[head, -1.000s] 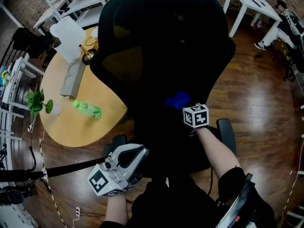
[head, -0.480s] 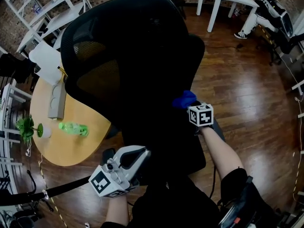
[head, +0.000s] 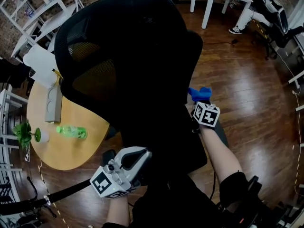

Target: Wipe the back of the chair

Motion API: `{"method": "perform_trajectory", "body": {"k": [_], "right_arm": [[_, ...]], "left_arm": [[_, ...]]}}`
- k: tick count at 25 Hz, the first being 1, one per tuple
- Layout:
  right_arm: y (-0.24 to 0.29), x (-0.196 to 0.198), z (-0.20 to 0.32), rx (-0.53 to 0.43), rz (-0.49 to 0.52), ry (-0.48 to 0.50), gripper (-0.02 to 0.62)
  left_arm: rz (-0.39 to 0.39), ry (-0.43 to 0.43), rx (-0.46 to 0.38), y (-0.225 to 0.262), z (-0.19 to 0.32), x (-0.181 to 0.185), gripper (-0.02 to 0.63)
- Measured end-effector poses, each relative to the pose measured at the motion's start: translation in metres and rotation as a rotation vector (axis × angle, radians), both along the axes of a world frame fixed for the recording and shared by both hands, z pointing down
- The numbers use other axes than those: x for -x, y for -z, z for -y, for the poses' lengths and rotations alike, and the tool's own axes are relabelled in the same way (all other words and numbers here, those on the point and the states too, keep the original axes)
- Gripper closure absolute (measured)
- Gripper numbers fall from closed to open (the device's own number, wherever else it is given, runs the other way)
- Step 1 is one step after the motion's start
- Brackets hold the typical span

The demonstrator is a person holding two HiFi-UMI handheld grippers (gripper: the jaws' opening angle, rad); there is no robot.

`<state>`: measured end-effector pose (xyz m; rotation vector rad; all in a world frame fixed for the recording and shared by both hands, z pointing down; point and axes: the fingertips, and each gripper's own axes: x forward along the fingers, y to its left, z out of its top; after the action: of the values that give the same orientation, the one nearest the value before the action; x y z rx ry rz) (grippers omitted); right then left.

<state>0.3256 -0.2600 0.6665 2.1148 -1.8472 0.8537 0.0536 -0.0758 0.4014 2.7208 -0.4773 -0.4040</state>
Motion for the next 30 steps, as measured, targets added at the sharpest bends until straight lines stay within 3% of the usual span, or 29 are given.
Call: {"method": "perform_trajectory", "body": {"k": [3, 6, 12, 23, 27, 30], "right_arm": [[-0.009, 0.037, -0.002, 0.026, -0.055, 0.092, 0.543], [-0.038, 0.076, -0.006, 0.1, 0.008, 0.093, 0.543], [-0.093, 0.159, -0.008, 0.197, 0.042, 0.196, 0.543], [-0.126, 0.345, -0.025, 0.276, 0.155, 0.507, 0.543], [-0.107, 0.413, -0.039, 0.231, 0.255, 0.696, 0.543], [-0.043, 0.449, -0.045, 0.046, 0.391, 0.882, 0.543]], "left_arm": [[0.007, 0.024, 0.017, -0.002, -0.007, 0.014, 0.607], [0.016, 0.058, 0.034, -0.007, -0.016, 0.037, 0.607], [0.068, 0.149, 0.06, -0.025, -0.032, 0.096, 0.607], [0.102, 0.368, 0.116, -0.042, -0.065, 0.187, 0.607], [0.088, 0.424, 0.105, -0.042, -0.076, 0.208, 0.607], [0.078, 0.433, 0.09, -0.04, -0.08, 0.214, 0.607]]}}
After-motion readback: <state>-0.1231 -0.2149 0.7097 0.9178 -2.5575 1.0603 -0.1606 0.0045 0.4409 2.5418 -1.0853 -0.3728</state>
